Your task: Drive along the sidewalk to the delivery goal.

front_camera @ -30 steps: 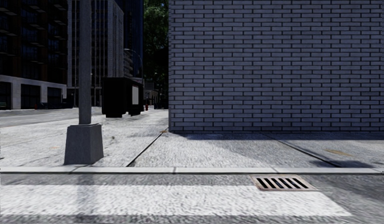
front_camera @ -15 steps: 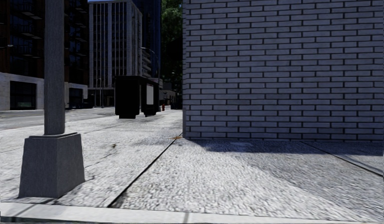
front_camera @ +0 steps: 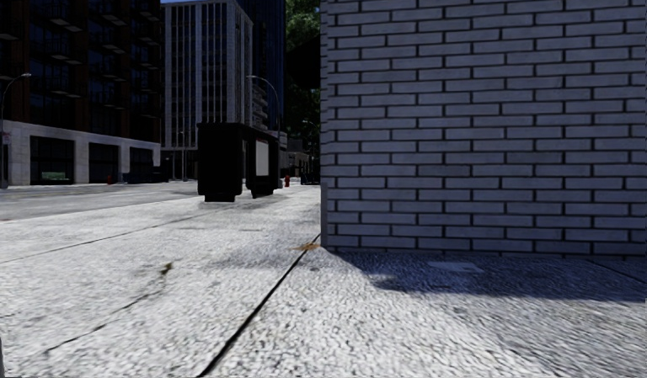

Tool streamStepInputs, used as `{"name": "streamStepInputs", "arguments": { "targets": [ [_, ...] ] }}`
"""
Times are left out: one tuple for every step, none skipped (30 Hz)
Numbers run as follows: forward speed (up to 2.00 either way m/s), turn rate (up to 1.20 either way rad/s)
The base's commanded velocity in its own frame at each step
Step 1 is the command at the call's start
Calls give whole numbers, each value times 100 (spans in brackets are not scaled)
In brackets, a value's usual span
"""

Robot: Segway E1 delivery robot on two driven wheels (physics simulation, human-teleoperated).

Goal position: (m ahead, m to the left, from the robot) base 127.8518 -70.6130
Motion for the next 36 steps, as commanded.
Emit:
{"name": "streamStepInputs", "arguments": {
  "targets": [
    [150, 0],
    [149, 0],
    [148, 0],
    [148, 0],
    [148, 0],
    [148, 0],
    [148, 0],
    [148, 0],
    [148, 13],
    [148, 13],
    [148, 22],
    [148, 32],
    [148, 41],
    [148, 49],
    [148, 49],
    [148, 55],
    [148, 58],
    [148, 58],
    [148, 59],
    [148, 59],
    [148, 59],
    [148, 64],
    [148, 67],
    [148, 67],
    [148, 67],
    [148, 67],
    [148, 67],
    [148, 67],
    [148, 68],
    [148, 68],
    [148, 68],
    [148, 68],
    [148, 68],
    [148, 68],
    [148, 68],
    [148, 68]
  ]
}}
